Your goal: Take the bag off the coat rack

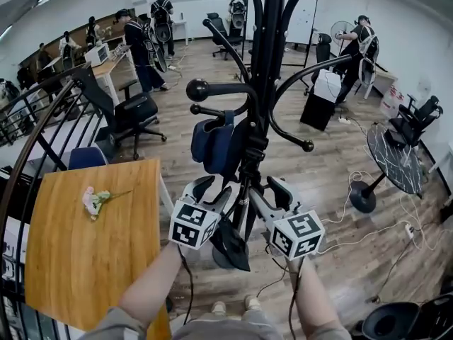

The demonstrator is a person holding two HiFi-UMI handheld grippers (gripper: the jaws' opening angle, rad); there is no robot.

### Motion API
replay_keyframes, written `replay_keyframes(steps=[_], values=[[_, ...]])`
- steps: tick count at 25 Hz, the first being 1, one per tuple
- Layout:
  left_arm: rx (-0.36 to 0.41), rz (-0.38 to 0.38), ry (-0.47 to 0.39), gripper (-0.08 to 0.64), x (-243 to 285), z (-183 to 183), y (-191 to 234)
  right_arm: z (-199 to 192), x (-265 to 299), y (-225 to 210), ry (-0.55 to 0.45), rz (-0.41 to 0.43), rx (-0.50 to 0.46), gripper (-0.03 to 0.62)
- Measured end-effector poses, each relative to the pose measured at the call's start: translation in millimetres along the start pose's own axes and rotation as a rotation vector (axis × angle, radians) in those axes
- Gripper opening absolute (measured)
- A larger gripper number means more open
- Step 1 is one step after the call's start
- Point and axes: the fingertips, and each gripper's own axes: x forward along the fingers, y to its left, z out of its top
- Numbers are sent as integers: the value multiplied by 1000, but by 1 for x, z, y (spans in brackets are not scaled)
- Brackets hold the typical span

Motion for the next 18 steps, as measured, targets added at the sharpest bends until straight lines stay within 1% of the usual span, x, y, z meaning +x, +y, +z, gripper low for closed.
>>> replay_keyframes(steps=[3,6,7,8,9,10,12,16,18], values=[[-35,2,37,209,21,-11,6,-10,19,-7,24,49,3,222],[-43,23,51,205,34,-19,10,-20,35,-10,47,100,-10,222],[-43,36,48,174,36,-20,11,-22,38,-10,45,117,-16,215],[-44,46,46,134,38,-22,13,-23,41,-9,39,133,-21,185],[-46,51,47,99,40,-23,14,-23,42,-8,32,148,-25,122],[-49,54,47,72,41,-24,14,-22,43,-8,27,159,-32,77],[-48,59,44,25,43,-23,13,-21,45,-6,27,175,-54,67],[5,65,48,17,42,-21,9,-17,44,-3,28,202,-78,60],[2,79,40,17,35,-23,8,-16,40,1,22,213,-92,58]])
